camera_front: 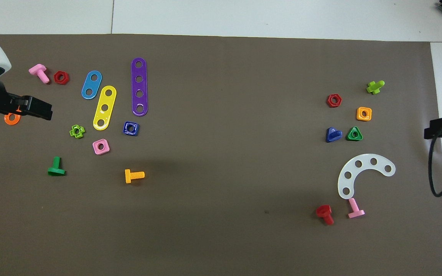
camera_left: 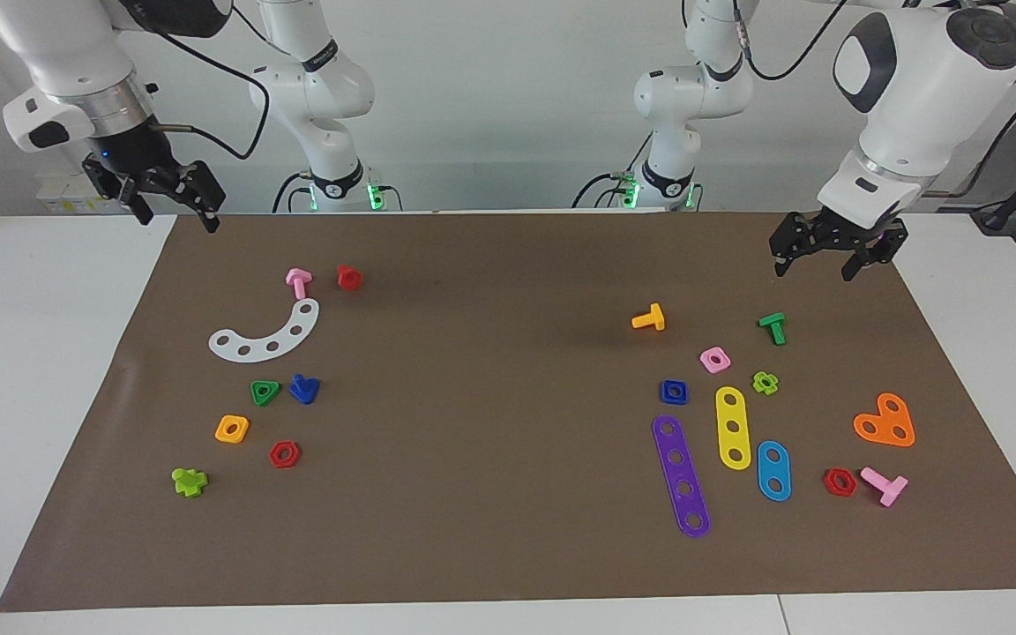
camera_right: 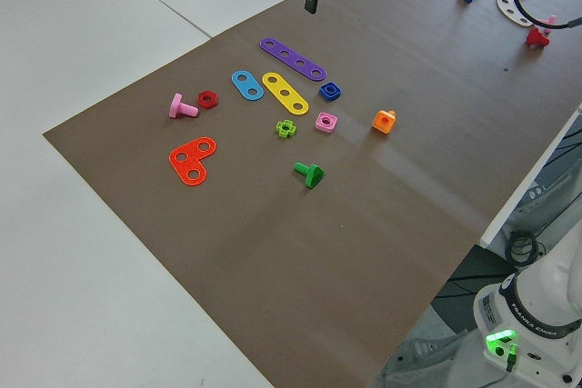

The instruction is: Unscrew and place screws in storage area

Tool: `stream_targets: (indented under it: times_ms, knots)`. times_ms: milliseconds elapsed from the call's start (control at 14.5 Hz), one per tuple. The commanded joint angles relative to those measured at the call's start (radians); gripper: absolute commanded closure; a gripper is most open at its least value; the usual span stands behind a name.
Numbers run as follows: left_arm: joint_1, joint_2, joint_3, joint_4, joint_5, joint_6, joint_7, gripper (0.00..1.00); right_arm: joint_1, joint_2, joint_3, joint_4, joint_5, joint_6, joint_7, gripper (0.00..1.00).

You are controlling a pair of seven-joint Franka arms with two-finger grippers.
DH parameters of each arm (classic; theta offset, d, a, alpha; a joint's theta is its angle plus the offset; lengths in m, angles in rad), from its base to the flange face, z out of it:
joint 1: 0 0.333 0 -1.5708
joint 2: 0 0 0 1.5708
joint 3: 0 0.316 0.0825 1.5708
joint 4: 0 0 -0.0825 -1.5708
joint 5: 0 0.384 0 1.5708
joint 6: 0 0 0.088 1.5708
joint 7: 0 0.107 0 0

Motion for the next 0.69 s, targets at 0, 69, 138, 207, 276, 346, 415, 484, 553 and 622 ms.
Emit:
stream_targets:
  times_ms: [0, 69, 138, 207, 276, 346, 415, 484, 553, 622]
  knots:
    - [0.002, -0.029, 0.008, -0.031, -0.015, 0.026, 0.017, 0.00, 0.012, 0.001, -0.010, 0.010, -0.006, -0.019, -0.012, 0.00]
    - [0.002, -0.029, 0.008, -0.032, -0.015, 0.028, 0.019, 0.00, 0.013, 0.003, -0.009, 0.010, -0.007, -0.021, -0.012, 0.00]
    - [0.002, -0.031, 0.008, -0.034, -0.015, 0.028, 0.019, 0.00, 0.036, 0.004, -0.010, 0.011, -0.006, -0.019, -0.007, 0.00]
    - [0.000, -0.031, 0.008, -0.034, -0.015, 0.028, 0.019, 0.00, 0.064, 0.007, -0.015, 0.014, -0.004, -0.021, 0.004, 0.00]
    - [-0.001, -0.031, 0.008, -0.034, -0.015, 0.028, 0.019, 0.00, 0.073, 0.009, -0.015, 0.013, -0.004, -0.016, 0.024, 0.00]
    - [-0.001, -0.031, 0.008, -0.035, -0.015, 0.028, 0.020, 0.00, 0.072, 0.009, -0.015, 0.011, -0.006, -0.016, 0.027, 0.00]
    - [0.000, -0.031, 0.008, -0.037, -0.015, 0.028, 0.020, 0.00, 0.067, 0.009, -0.015, 0.011, -0.006, -0.016, 0.027, 0.00]
    - [-0.001, -0.032, 0.008, -0.039, -0.015, 0.028, 0.020, 0.00, 0.067, 0.009, -0.015, 0.011, -0.006, -0.016, 0.027, 0.00]
    - [-0.001, -0.032, 0.008, -0.039, -0.015, 0.028, 0.020, 0.00, 0.066, 0.007, -0.015, 0.010, -0.007, -0.019, 0.027, 0.00]
    - [-0.001, -0.032, 0.008, -0.039, -0.015, 0.029, 0.019, 0.00, 0.066, 0.007, -0.015, 0.010, -0.007, -0.021, 0.027, 0.00]
